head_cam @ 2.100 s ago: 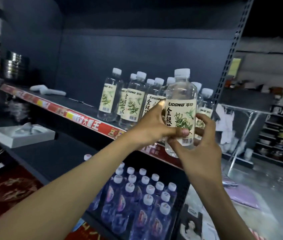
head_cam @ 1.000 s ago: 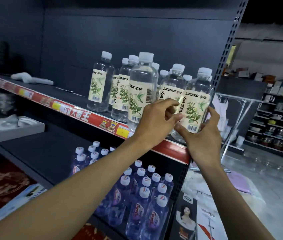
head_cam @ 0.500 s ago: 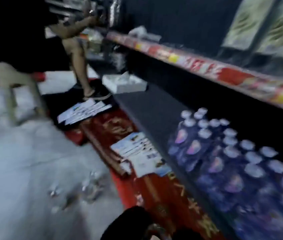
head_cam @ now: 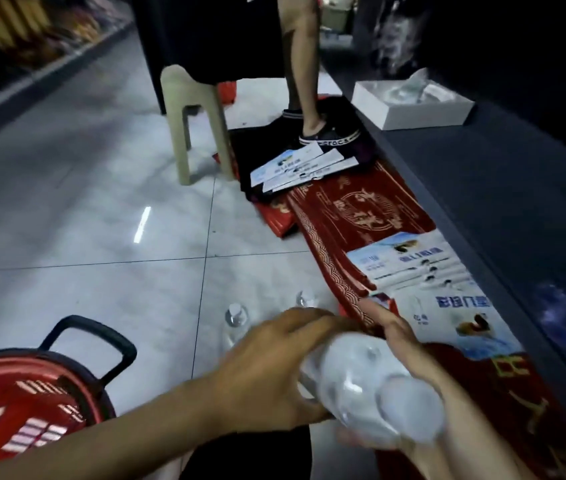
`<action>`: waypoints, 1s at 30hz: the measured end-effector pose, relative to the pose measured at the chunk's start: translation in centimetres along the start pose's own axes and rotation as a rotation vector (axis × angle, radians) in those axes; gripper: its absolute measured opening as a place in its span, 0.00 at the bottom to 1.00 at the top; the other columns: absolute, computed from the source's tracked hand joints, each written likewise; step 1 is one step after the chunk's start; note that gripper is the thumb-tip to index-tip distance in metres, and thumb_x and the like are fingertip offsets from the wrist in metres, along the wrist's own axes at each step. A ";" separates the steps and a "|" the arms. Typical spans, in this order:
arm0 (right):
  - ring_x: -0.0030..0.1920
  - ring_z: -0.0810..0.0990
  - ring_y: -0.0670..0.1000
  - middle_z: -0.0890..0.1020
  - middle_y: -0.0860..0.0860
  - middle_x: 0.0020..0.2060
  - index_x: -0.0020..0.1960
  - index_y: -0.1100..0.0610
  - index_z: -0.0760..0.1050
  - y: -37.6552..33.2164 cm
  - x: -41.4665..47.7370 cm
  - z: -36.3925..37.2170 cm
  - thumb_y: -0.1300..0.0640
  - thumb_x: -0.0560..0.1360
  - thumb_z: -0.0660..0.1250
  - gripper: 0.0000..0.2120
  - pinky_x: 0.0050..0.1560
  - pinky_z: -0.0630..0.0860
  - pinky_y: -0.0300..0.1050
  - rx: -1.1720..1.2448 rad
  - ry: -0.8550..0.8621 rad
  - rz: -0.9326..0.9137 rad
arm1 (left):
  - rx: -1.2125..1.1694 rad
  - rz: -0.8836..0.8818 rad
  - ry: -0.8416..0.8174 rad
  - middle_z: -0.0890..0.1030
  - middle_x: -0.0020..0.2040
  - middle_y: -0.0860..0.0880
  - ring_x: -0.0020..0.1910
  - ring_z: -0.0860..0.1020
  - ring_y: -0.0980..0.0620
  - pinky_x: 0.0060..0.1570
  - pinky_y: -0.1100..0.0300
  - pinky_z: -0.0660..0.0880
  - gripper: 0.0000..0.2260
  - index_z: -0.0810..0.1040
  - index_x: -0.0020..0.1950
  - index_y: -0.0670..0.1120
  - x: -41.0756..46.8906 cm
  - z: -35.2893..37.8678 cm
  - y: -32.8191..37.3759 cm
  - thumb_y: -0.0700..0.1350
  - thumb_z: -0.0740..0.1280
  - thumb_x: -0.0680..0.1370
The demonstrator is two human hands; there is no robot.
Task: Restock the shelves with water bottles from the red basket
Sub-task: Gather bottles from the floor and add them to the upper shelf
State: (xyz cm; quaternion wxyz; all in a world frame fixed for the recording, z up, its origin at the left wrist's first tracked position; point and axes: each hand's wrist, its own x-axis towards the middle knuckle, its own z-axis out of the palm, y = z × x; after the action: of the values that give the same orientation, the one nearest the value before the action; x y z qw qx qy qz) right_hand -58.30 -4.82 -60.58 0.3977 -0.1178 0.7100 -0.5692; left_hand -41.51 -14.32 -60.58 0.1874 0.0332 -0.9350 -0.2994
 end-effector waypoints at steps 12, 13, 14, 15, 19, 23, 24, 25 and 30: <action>0.38 0.75 0.48 0.80 0.57 0.51 0.67 0.62 0.71 21.4 23.0 4.9 0.75 0.67 0.70 0.30 0.35 0.73 0.34 -0.360 -0.052 0.127 | -0.751 -0.903 0.134 0.84 0.56 0.41 0.57 0.82 0.42 0.56 0.48 0.79 0.23 0.78 0.61 0.42 -3.2 4.2 -22.4 0.36 0.78 0.68; 0.44 0.78 0.52 0.80 0.58 0.55 0.69 0.62 0.69 23.1 24.6 5.7 0.77 0.65 0.72 0.35 0.43 0.77 0.34 -0.389 -0.081 0.105 | -0.761 -0.939 0.140 0.84 0.56 0.41 0.56 0.82 0.42 0.55 0.48 0.79 0.23 0.77 0.61 0.42 -3.8 5.2 -23.5 0.35 0.78 0.68; 0.51 0.79 0.56 0.79 0.58 0.58 0.70 0.60 0.67 24.8 26.0 6.4 0.77 0.62 0.74 0.39 0.53 0.78 0.42 -0.408 -0.111 0.095 | -0.775 -0.986 0.132 0.84 0.56 0.41 0.56 0.82 0.42 0.54 0.50 0.79 0.24 0.77 0.62 0.42 -4.5 6.3 -24.5 0.34 0.78 0.68; 0.57 0.78 0.59 0.78 0.57 0.59 0.71 0.58 0.67 26.1 27.2 7.0 0.75 0.61 0.76 0.42 0.58 0.78 0.51 -0.424 -0.120 0.085 | -0.790 -1.021 0.131 0.84 0.56 0.41 0.56 0.82 0.41 0.53 0.51 0.79 0.23 0.77 0.62 0.42 -5.0 7.2 -25.3 0.34 0.77 0.68; 0.55 0.76 0.52 0.77 0.47 0.54 0.63 0.53 0.70 29.1 30.7 9.8 0.67 0.56 0.83 0.40 0.46 0.69 0.35 -0.408 -0.009 0.043 | -0.880 -1.107 0.110 0.83 0.57 0.38 0.58 0.81 0.39 0.56 0.50 0.78 0.21 0.78 0.61 0.42 -6.4 10.3 -27.4 0.32 0.76 0.70; 0.54 0.77 0.50 0.76 0.39 0.49 0.53 0.44 0.68 29.8 31.0 10.9 0.67 0.56 0.83 0.36 0.47 0.75 0.41 -0.296 0.052 -0.040 | -0.909 -1.183 0.148 0.83 0.58 0.38 0.59 0.81 0.39 0.60 0.40 0.76 0.24 0.77 0.63 0.42 -6.5 12.0 -28.4 0.33 0.76 0.68; 0.54 0.78 0.49 0.77 0.38 0.48 0.53 0.43 0.69 29.5 30.3 10.5 0.66 0.56 0.83 0.35 0.46 0.75 0.39 -0.273 0.029 -0.038 | -0.914 -1.194 0.155 0.83 0.57 0.38 0.58 0.81 0.39 0.60 0.38 0.75 0.24 0.77 0.63 0.41 -6.4 12.1 -28.4 0.34 0.76 0.68; 0.53 0.79 0.49 0.79 0.38 0.48 0.53 0.44 0.70 29.1 29.6 9.8 0.63 0.56 0.83 0.34 0.46 0.75 0.38 -0.275 0.007 -0.037 | -0.916 -1.200 0.158 0.83 0.57 0.38 0.58 0.81 0.38 0.60 0.36 0.75 0.24 0.77 0.63 0.41 -6.2 12.0 -28.3 0.34 0.76 0.68; 0.53 0.84 0.52 0.86 0.50 0.50 0.56 0.52 0.80 22.3 24.9 6.0 0.52 0.53 0.82 0.33 0.54 0.81 0.48 -0.086 -0.212 -0.013 | -0.977 -1.120 0.095 0.82 0.59 0.38 0.59 0.80 0.37 0.59 0.38 0.76 0.29 0.74 0.66 0.42 -4.3 9.3 -26.2 0.40 0.77 0.66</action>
State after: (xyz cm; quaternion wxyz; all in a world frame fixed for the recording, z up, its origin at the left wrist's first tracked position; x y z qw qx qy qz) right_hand -64.11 -17.31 -91.61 0.4615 -0.1989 0.6867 -0.5253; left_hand -42.30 -29.97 -83.97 0.0403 0.4303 -0.5294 -0.7300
